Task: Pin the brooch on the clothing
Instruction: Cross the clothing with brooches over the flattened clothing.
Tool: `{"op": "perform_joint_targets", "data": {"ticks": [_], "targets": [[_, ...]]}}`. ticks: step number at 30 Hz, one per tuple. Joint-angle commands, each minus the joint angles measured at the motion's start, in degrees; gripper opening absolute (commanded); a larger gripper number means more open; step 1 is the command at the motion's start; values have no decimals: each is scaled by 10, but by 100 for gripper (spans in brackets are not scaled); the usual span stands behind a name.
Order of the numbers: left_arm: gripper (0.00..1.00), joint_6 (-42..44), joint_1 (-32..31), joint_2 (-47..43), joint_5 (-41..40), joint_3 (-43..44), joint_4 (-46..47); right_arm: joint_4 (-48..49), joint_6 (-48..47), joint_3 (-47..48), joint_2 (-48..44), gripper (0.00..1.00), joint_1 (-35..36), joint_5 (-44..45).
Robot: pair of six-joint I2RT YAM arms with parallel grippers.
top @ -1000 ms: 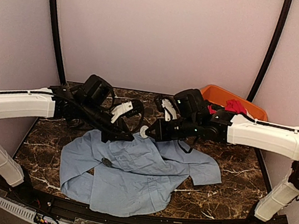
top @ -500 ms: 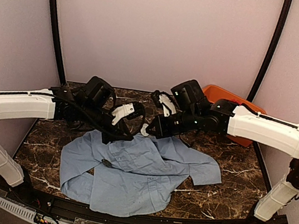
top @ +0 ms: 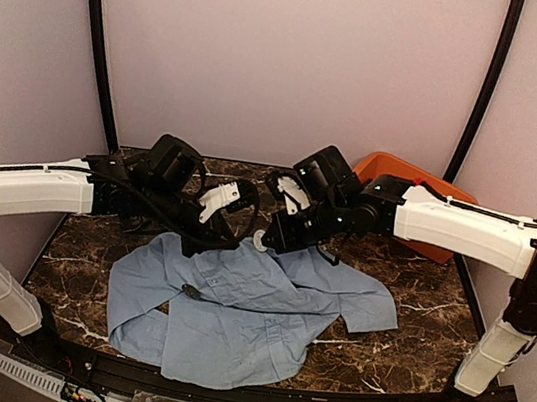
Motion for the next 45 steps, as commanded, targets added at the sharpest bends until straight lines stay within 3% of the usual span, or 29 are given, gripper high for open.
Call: {"op": "perform_joint_targets", "data": {"ticks": [1, 18, 34, 45], "targets": [[1, 8, -6, -22, 10, -7, 1, 7, 6, 13, 2, 0, 6, 4], [1, 4, -9, -13, -2, -7, -2, 57, 2, -3, -20, 0, 8, -68], [1, 7, -10, -5, -30, -2, -12, -40, -41, 43, -22, 0, 8, -64], [1, 5, -13, -10, -61, -3, -12, -45, 73, 16, -81, 0, -11, -74]]}}
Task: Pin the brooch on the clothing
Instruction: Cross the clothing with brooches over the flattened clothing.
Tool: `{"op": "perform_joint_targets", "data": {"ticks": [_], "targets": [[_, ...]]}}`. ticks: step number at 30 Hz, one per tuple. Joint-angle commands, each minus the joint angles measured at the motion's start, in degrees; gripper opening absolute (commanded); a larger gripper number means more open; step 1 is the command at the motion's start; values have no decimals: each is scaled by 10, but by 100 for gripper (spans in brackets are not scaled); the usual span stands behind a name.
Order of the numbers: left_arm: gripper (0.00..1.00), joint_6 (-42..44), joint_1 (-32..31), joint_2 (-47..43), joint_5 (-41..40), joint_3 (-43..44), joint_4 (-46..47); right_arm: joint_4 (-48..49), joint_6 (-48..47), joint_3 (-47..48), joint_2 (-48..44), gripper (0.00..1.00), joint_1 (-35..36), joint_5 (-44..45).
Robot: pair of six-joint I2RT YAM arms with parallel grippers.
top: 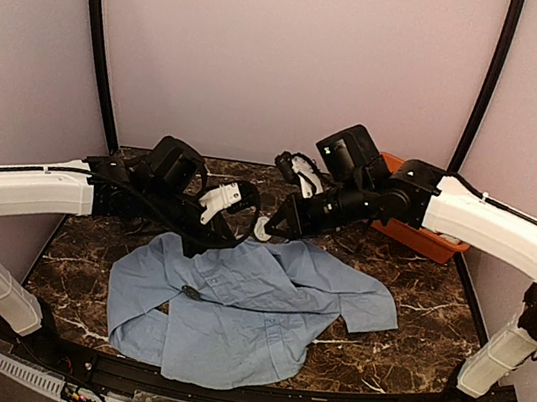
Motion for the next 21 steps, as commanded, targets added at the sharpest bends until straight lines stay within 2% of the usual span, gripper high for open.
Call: {"op": "perform_joint_targets", "data": {"ticks": [1, 11, 17, 21], "targets": [[1, 2, -4, -12, -25, -4, -12, -9, 70, -14, -37, 0, -6, -2], [1, -6, -4, -54, -78, -21, 28, -22, 175, -24, -29, 0, -5, -1], [1, -1, -3, -69, -63, -30, 41, 49, 247, -62, -29, 0, -2, -26], [1, 2, -5, -64, -43, -31, 41, 61, 251, -37, 6, 0, 3, -42]]}}
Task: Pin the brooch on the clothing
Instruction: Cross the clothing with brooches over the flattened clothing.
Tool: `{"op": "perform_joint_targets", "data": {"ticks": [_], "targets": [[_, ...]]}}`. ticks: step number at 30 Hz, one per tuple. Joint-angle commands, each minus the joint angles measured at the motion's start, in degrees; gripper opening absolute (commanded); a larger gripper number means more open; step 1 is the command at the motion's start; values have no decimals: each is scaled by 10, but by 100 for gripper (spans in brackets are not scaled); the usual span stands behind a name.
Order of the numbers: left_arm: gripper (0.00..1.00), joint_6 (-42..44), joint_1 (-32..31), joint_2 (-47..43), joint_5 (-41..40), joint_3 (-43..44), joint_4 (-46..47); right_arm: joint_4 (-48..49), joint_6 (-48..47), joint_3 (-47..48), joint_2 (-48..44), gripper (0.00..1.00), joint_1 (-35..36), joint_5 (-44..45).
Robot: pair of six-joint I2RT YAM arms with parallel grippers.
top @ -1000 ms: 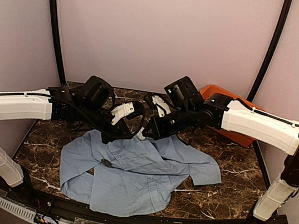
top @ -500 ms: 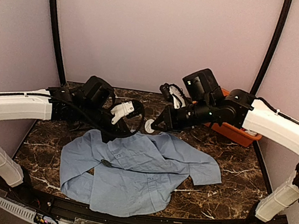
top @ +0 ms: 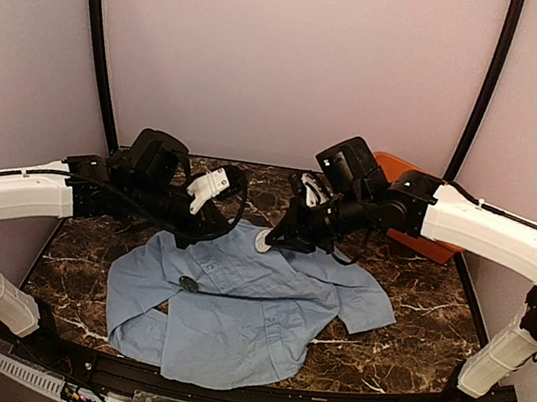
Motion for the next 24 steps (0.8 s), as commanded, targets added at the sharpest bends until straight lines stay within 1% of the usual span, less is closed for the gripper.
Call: {"op": "perform_joint_targets", "data": {"ticks": [1, 4, 9, 16, 20, 24], "targets": [[1, 7, -4, -7, 27, -10, 12, 43, 32, 20, 40, 0, 7, -22], [1, 18, -8, -5, 49, -8, 7, 31, 35, 43, 68, 0, 6, -25], [1, 44, -29, -6, 47, -12, -7, 10, 55, 68, 97, 0, -5, -45], [1, 61, -41, -4, 20, -15, -20, 26, 69, 76, 87, 0, -16, -53], [1, 62, -43, 2, 17, -13, -24, 19, 64, 76, 79, 0, -21, -49], [1, 62, -44, 3, 20, -12, -21, 4, 51, 84, 93, 0, -21, -65]]}}
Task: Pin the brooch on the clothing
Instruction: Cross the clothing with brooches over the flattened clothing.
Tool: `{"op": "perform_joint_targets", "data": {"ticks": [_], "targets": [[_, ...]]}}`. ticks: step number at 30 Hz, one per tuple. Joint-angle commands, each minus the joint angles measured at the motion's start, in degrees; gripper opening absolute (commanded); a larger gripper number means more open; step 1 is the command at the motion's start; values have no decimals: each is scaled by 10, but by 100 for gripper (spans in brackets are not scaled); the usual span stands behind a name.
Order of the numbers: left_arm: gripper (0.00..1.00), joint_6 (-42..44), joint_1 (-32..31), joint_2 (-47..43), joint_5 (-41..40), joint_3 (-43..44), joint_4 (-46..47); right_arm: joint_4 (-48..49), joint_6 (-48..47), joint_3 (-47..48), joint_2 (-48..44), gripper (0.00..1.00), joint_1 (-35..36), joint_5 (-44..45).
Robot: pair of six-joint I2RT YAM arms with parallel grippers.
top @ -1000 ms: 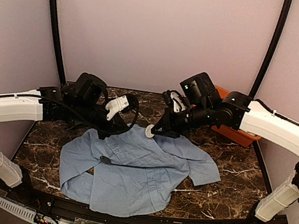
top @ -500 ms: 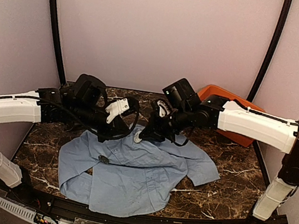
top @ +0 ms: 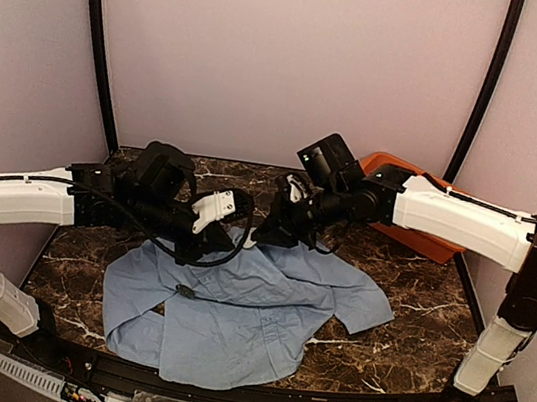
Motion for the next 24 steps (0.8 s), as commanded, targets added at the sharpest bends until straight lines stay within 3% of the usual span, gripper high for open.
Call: {"op": "perform_joint_targets", "data": {"ticks": [1, 24], "targets": [[1, 7, -5, 0, 3, 0, -4, -8, -12, 21, 3, 0, -2, -16], [1, 1, -7, 9, -43, 1, -5, -122, -110, 73, 16, 0, 25, 53]]}}
